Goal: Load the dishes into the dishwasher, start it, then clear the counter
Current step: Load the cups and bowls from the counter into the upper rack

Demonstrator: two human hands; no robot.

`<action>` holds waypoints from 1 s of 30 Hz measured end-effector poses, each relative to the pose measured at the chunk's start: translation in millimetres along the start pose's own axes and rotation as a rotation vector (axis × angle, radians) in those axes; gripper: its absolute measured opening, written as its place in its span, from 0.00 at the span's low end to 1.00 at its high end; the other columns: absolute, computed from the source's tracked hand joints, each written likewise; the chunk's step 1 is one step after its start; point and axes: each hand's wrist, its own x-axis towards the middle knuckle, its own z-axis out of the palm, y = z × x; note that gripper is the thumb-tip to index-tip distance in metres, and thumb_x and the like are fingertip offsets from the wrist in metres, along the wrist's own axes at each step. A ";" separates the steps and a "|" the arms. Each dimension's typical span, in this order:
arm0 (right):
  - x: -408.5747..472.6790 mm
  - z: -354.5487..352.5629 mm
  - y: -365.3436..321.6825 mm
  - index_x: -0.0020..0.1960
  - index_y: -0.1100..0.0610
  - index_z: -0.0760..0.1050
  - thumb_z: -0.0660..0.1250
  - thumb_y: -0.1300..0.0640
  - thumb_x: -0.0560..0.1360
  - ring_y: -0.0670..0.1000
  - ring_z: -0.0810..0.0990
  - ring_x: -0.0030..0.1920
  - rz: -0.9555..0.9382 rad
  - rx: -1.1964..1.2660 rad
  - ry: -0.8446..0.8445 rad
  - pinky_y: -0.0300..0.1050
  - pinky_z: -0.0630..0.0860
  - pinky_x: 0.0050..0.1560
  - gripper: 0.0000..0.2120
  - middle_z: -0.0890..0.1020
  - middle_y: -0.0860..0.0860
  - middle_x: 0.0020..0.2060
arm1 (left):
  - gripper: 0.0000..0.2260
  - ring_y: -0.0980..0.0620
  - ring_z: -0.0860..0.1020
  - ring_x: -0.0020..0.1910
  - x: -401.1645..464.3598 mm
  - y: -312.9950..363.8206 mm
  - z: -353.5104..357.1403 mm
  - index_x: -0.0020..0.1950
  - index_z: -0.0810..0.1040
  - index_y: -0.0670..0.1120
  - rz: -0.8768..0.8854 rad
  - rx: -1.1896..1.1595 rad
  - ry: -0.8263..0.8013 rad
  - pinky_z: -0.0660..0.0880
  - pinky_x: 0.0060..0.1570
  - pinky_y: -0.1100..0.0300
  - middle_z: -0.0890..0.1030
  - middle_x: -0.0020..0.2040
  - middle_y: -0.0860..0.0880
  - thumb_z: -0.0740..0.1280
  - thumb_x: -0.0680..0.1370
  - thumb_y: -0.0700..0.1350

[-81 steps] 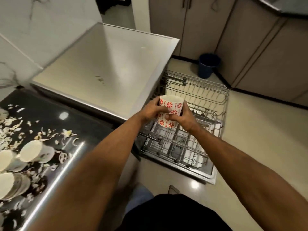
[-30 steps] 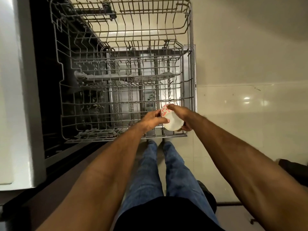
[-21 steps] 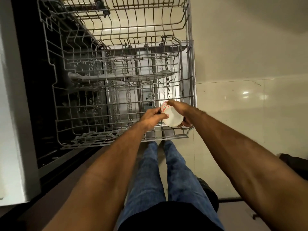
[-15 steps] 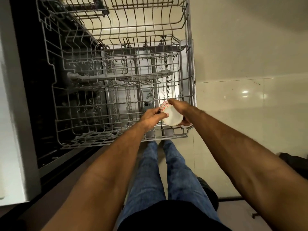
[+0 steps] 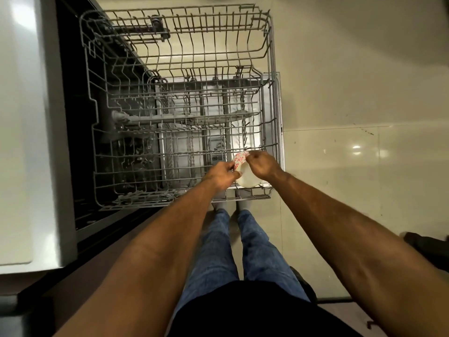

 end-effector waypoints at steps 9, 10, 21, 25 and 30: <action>-33.7 -23.0 -15.6 0.69 0.61 0.72 0.60 0.50 0.81 0.59 0.75 0.65 -0.151 -0.130 0.008 0.47 0.71 0.61 0.22 0.76 0.60 0.66 | 0.12 0.53 0.75 0.50 -50.5 25.7 -35.9 0.64 0.77 0.50 0.087 0.184 0.130 0.71 0.44 0.63 0.79 0.56 0.49 0.62 0.81 0.44; -36.7 -25.6 -17.1 0.69 0.61 0.72 0.60 0.49 0.81 0.59 0.74 0.66 -0.167 -0.142 0.013 0.47 0.70 0.62 0.22 0.76 0.60 0.66 | 0.11 0.54 0.74 0.51 -56.1 27.4 -40.4 0.63 0.76 0.52 0.092 0.221 0.148 0.71 0.44 0.63 0.79 0.56 0.50 0.62 0.81 0.46; -80.8 -60.1 -97.6 0.76 0.51 0.62 0.55 0.37 0.79 0.57 0.63 0.73 -0.647 -0.421 0.169 0.56 0.65 0.69 0.30 0.65 0.56 0.73 | 0.24 0.48 0.63 0.74 -143.3 38.6 -101.5 0.77 0.61 0.50 0.178 0.528 0.533 0.61 0.72 0.45 0.67 0.75 0.46 0.57 0.82 0.55; -94.4 -64.6 -142.4 0.76 0.51 0.62 0.57 0.38 0.79 0.55 0.63 0.72 -0.869 -0.459 0.243 0.56 0.63 0.71 0.29 0.66 0.54 0.72 | 0.27 0.48 0.54 0.78 -179.9 31.9 -122.2 0.79 0.56 0.50 0.190 0.585 0.755 0.52 0.76 0.46 0.60 0.78 0.49 0.55 0.82 0.58; -115.7 -55.9 -196.6 0.72 0.53 0.67 0.57 0.38 0.79 0.53 0.66 0.69 -1.109 -0.465 0.299 0.57 0.67 0.68 0.28 0.70 0.53 0.68 | 0.27 0.48 0.55 0.77 -226.8 7.6 -143.9 0.78 0.57 0.49 0.126 0.557 0.973 0.55 0.74 0.47 0.61 0.78 0.48 0.54 0.82 0.59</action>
